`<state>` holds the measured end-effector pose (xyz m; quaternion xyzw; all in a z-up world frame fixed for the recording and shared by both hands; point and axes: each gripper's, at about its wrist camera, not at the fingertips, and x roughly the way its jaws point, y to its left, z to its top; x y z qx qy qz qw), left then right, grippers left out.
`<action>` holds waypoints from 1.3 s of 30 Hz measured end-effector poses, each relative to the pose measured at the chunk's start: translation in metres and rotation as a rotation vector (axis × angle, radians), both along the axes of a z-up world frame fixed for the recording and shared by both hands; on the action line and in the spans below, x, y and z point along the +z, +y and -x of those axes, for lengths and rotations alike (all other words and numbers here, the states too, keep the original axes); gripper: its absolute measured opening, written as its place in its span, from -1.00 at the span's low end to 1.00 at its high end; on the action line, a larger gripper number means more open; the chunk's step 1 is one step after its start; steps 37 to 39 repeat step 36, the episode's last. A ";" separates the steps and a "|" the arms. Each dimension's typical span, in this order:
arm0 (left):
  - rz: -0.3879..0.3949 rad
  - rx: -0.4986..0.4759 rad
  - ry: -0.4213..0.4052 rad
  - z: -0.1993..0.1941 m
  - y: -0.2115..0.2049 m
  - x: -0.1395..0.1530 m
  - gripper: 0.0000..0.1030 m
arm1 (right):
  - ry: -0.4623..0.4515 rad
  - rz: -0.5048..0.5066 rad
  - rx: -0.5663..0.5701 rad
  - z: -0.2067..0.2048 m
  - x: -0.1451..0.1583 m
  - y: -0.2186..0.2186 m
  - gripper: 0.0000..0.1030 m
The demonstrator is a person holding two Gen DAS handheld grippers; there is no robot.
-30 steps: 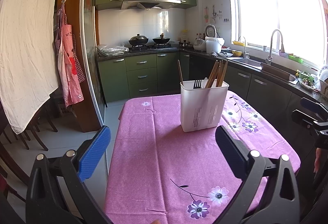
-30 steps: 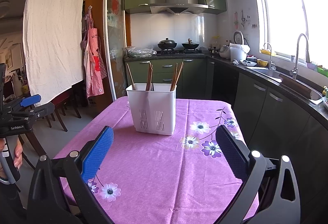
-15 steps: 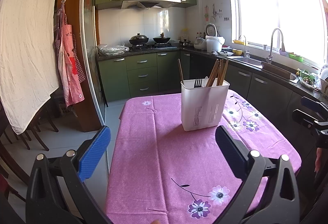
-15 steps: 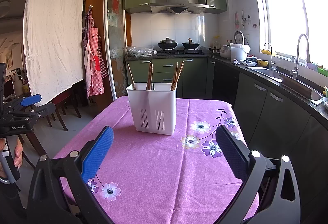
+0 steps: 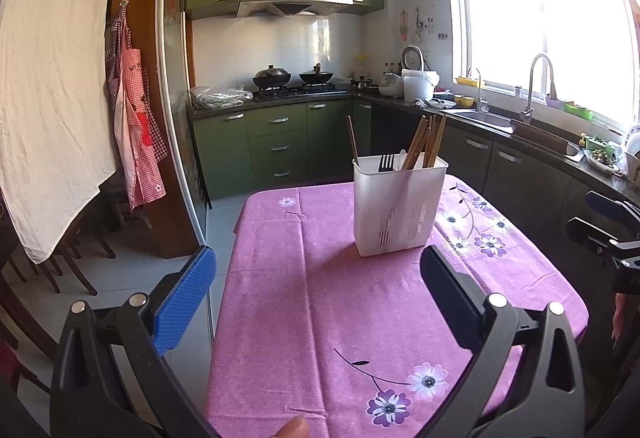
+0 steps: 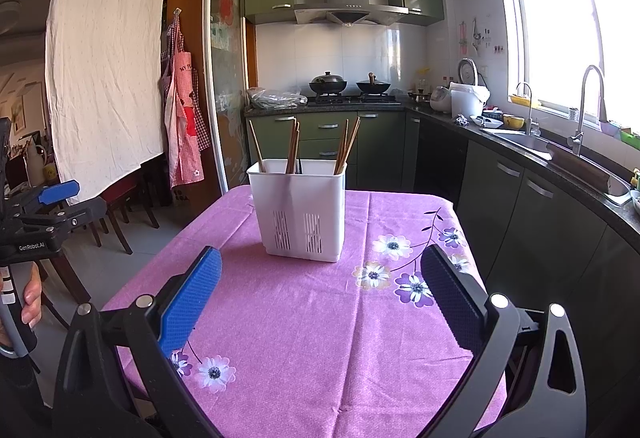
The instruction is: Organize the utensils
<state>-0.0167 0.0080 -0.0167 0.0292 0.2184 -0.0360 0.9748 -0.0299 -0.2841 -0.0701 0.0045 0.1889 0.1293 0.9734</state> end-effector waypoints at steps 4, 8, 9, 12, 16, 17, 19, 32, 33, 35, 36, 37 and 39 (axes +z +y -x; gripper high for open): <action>-0.002 0.004 0.002 0.000 -0.001 0.000 0.88 | 0.002 0.001 0.001 -0.001 -0.002 -0.001 0.91; -0.003 0.005 0.002 0.000 -0.001 -0.001 0.88 | 0.005 0.003 0.003 -0.002 -0.003 -0.002 0.91; -0.005 0.004 0.001 0.000 -0.001 -0.001 0.88 | 0.006 0.003 0.003 -0.002 -0.004 -0.002 0.91; -0.010 0.007 0.001 0.000 -0.002 -0.002 0.88 | 0.008 0.005 0.004 -0.004 -0.005 -0.002 0.91; 0.003 0.005 0.008 -0.001 0.000 -0.002 0.88 | 0.009 0.005 0.005 -0.004 -0.005 -0.003 0.91; 0.005 0.006 0.010 -0.001 0.000 -0.002 0.88 | 0.009 0.006 0.004 -0.004 -0.005 -0.002 0.91; 0.008 0.011 0.011 -0.002 0.001 -0.003 0.88 | 0.009 0.004 0.004 -0.004 -0.005 -0.002 0.91; -0.005 -0.014 0.046 -0.014 -0.005 -0.009 0.88 | 0.020 0.010 0.004 -0.007 -0.008 -0.002 0.91; -0.004 -0.019 0.057 -0.018 -0.005 -0.011 0.88 | 0.021 0.011 0.003 -0.007 -0.008 -0.002 0.91; -0.003 -0.019 0.070 -0.023 -0.005 -0.015 0.88 | 0.025 0.012 0.001 -0.009 -0.009 -0.003 0.91; -0.004 -0.019 0.076 -0.026 -0.005 -0.017 0.88 | 0.027 0.012 0.000 -0.010 -0.009 -0.003 0.91; -0.004 -0.019 0.076 -0.026 -0.005 -0.017 0.88 | 0.027 0.012 0.000 -0.010 -0.009 -0.003 0.91; -0.004 -0.019 0.076 -0.026 -0.005 -0.017 0.88 | 0.027 0.012 0.000 -0.010 -0.009 -0.003 0.91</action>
